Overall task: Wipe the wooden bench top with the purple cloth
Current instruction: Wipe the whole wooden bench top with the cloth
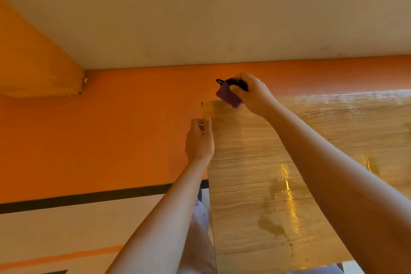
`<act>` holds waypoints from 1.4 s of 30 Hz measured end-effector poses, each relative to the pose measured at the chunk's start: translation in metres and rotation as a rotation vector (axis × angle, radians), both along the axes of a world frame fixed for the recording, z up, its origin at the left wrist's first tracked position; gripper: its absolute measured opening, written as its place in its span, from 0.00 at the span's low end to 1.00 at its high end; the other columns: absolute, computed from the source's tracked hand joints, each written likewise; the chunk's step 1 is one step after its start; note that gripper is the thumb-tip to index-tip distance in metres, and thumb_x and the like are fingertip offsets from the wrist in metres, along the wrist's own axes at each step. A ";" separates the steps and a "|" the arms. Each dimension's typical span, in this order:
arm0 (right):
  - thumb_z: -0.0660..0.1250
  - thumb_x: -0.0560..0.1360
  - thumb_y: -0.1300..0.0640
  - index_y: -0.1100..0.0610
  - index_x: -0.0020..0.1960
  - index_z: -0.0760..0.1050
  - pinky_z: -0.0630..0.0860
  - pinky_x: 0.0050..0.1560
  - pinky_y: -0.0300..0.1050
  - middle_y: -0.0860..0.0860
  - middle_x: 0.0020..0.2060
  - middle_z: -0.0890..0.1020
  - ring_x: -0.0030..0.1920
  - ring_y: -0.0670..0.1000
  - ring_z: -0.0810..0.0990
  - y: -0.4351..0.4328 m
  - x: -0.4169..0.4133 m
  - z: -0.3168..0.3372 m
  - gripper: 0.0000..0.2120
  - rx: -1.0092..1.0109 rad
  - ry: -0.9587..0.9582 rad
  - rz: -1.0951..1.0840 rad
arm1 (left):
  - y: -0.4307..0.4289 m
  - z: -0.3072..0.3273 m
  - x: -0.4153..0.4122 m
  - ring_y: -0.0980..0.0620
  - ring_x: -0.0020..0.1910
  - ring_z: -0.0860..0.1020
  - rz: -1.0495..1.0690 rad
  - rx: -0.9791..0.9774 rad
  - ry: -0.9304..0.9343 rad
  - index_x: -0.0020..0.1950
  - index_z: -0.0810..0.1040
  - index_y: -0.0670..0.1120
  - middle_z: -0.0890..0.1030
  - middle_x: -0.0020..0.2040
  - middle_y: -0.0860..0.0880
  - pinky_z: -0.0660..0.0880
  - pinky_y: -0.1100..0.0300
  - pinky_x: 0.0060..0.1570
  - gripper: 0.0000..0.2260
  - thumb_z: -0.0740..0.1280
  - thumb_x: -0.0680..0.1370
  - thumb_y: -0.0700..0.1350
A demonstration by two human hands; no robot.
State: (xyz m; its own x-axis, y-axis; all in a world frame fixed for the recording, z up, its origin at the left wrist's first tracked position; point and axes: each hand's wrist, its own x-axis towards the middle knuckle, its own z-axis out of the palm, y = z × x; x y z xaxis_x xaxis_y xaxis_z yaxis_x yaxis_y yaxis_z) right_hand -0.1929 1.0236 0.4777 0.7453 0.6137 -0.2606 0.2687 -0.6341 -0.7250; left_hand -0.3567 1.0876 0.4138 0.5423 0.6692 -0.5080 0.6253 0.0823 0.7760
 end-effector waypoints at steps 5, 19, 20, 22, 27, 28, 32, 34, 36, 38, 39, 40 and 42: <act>0.61 0.79 0.56 0.57 0.62 0.71 0.69 0.38 0.39 0.53 0.55 0.77 0.50 0.52 0.76 0.037 0.006 -0.013 0.12 -0.110 -0.092 0.159 | -0.011 -0.013 0.000 0.53 0.27 0.70 0.014 0.259 0.133 0.38 0.68 0.49 0.71 0.30 0.53 0.58 0.59 0.26 0.21 0.49 0.81 0.62; 0.63 0.79 0.54 0.50 0.50 0.69 0.67 0.35 0.38 0.44 0.42 0.75 0.40 0.45 0.73 0.077 0.010 -0.028 0.03 -0.252 0.109 0.539 | -0.010 -0.016 0.002 0.54 0.26 0.69 -0.030 0.385 0.225 0.40 0.69 0.51 0.71 0.29 0.54 0.58 0.61 0.26 0.21 0.46 0.81 0.62; 0.63 0.78 0.53 0.49 0.49 0.68 0.67 0.35 0.38 0.43 0.41 0.74 0.39 0.44 0.73 0.069 0.016 -0.028 0.03 -0.245 0.113 0.527 | -0.010 -0.015 0.002 0.55 0.26 0.68 -0.033 0.396 0.237 0.40 0.69 0.51 0.70 0.29 0.54 0.58 0.61 0.26 0.22 0.46 0.80 0.62; 0.64 0.78 0.53 0.49 0.50 0.70 0.68 0.36 0.39 0.44 0.42 0.75 0.40 0.44 0.74 0.046 0.032 -0.028 0.03 -0.262 0.118 0.495 | -0.011 -0.014 0.003 0.54 0.26 0.69 -0.044 0.417 0.256 0.39 0.69 0.50 0.71 0.29 0.54 0.58 0.61 0.26 0.22 0.45 0.80 0.63; 0.66 0.77 0.55 0.54 0.51 0.74 0.69 0.37 0.40 0.46 0.42 0.77 0.41 0.49 0.76 -0.023 0.077 -0.024 0.04 -0.267 0.169 0.385 | -0.012 -0.013 0.004 0.52 0.25 0.70 -0.024 0.465 0.245 0.37 0.69 0.49 0.71 0.27 0.53 0.60 0.61 0.26 0.22 0.48 0.82 0.60; 0.66 0.77 0.55 0.52 0.50 0.74 0.69 0.37 0.39 0.45 0.42 0.77 0.41 0.49 0.76 -0.029 0.081 -0.022 0.03 -0.255 0.177 0.368 | -0.012 -0.012 0.005 0.52 0.24 0.70 -0.023 0.481 0.249 0.37 0.69 0.49 0.71 0.27 0.53 0.61 0.61 0.26 0.22 0.49 0.82 0.60; 0.67 0.76 0.54 0.52 0.49 0.74 0.68 0.38 0.39 0.46 0.43 0.78 0.42 0.48 0.76 -0.004 0.064 -0.022 0.04 -0.195 0.153 0.429 | -0.014 -0.012 0.006 0.53 0.24 0.70 -0.029 0.545 0.249 0.36 0.70 0.50 0.71 0.27 0.54 0.62 0.61 0.25 0.21 0.50 0.82 0.59; 0.67 0.76 0.53 0.50 0.51 0.73 0.68 0.39 0.39 0.45 0.45 0.77 0.42 0.45 0.75 0.026 0.041 -0.025 0.05 -0.146 0.144 0.500 | -0.014 -0.013 0.006 0.53 0.24 0.69 -0.025 0.564 0.281 0.36 0.69 0.50 0.70 0.27 0.54 0.60 0.61 0.25 0.21 0.49 0.82 0.60; 0.66 0.77 0.53 0.51 0.56 0.73 0.67 0.39 0.38 0.46 0.47 0.76 0.44 0.45 0.74 0.050 0.022 -0.027 0.08 -0.113 0.116 0.560 | -0.014 -0.012 0.006 0.54 0.24 0.68 -0.016 0.584 0.330 0.37 0.68 0.50 0.68 0.27 0.55 0.59 0.62 0.25 0.21 0.49 0.81 0.61; 0.66 0.77 0.53 0.53 0.59 0.72 0.67 0.37 0.37 0.47 0.49 0.75 0.46 0.47 0.74 0.056 0.017 -0.027 0.12 -0.110 0.100 0.580 | -0.014 -0.013 0.005 0.53 0.25 0.69 -0.007 0.601 0.357 0.37 0.69 0.50 0.68 0.27 0.55 0.61 0.61 0.26 0.21 0.49 0.81 0.62; 0.66 0.77 0.53 0.52 0.59 0.72 0.67 0.37 0.37 0.47 0.49 0.76 0.47 0.48 0.74 0.053 0.020 -0.027 0.12 -0.111 0.104 0.579 | -0.014 -0.014 0.005 0.52 0.25 0.70 -0.005 0.603 0.358 0.37 0.69 0.50 0.69 0.28 0.54 0.63 0.61 0.26 0.21 0.49 0.81 0.62; 0.66 0.77 0.52 0.52 0.59 0.73 0.68 0.37 0.37 0.47 0.49 0.76 0.47 0.48 0.74 0.046 0.027 -0.026 0.12 -0.114 0.106 0.576 | -0.014 -0.014 0.005 0.51 0.26 0.71 -0.006 0.604 0.352 0.37 0.69 0.50 0.70 0.28 0.54 0.63 0.61 0.27 0.21 0.50 0.81 0.62; 0.67 0.76 0.52 0.50 0.56 0.73 0.69 0.39 0.38 0.48 0.50 0.77 0.47 0.48 0.75 0.022 0.044 -0.026 0.10 -0.122 0.099 0.557 | -0.014 -0.015 0.006 0.51 0.26 0.71 -0.005 0.612 0.334 0.37 0.69 0.49 0.71 0.28 0.53 0.62 0.61 0.27 0.21 0.50 0.81 0.61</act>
